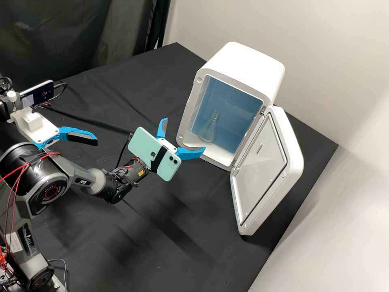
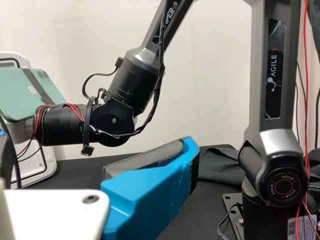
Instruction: Take the flask out of the incubator
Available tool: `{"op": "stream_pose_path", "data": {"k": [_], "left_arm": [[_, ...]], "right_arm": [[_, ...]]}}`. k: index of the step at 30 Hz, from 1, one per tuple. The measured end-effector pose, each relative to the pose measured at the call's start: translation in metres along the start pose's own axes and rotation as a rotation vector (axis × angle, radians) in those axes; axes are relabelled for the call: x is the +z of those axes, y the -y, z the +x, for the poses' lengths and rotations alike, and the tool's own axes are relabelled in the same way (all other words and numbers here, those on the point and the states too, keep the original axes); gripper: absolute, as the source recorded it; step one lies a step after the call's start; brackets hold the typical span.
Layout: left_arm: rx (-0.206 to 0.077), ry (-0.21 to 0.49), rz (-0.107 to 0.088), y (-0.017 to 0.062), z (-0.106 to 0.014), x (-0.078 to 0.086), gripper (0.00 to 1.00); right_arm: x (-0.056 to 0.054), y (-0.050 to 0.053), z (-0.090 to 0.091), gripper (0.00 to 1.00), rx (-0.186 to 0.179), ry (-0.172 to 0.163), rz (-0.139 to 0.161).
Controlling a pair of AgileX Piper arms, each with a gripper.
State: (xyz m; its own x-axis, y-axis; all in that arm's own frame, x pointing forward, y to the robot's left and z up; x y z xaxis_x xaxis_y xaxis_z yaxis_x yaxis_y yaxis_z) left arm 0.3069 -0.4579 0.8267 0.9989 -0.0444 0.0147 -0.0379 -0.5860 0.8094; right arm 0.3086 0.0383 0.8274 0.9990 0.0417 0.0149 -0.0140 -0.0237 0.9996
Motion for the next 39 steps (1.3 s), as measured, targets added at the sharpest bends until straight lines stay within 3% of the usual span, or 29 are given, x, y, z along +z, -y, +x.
{"op": "stream_pose_path", "data": {"k": [12,17,24,29,33,39], "left_arm": [[0.004,-0.003,0.005,-0.0007,0.0,-0.002,1.0],[-0.005,-0.04,0.011,0.0061,0.002,-0.017,1.0],[-0.097,-0.157,-0.004,0.0365,0.008,-0.052,1.0],[-0.133,-0.228,-0.012,0.0485,0.008,-0.075,1.0],[-0.144,-0.276,-0.014,0.052,0.005,-0.095,1.0],[-0.125,-0.331,-0.014,0.0469,0.002,-0.123,1.0]], "right_arm": [[0.0,0.0,0.0,1.0,0.0,0.0,0.0],[0.0,0.0,0.0,1.0,0.0,0.0,0.0],[0.0,0.0,0.0,1.0,-0.001,0.001,0.0],[0.0,0.0,0.0,1.0,-0.001,0.001,0.0],[0.0,0.0,0.0,1.0,-0.001,0.001,0.0],[0.0,0.0,0.0,1.0,-0.001,0.001,0.0]]}}
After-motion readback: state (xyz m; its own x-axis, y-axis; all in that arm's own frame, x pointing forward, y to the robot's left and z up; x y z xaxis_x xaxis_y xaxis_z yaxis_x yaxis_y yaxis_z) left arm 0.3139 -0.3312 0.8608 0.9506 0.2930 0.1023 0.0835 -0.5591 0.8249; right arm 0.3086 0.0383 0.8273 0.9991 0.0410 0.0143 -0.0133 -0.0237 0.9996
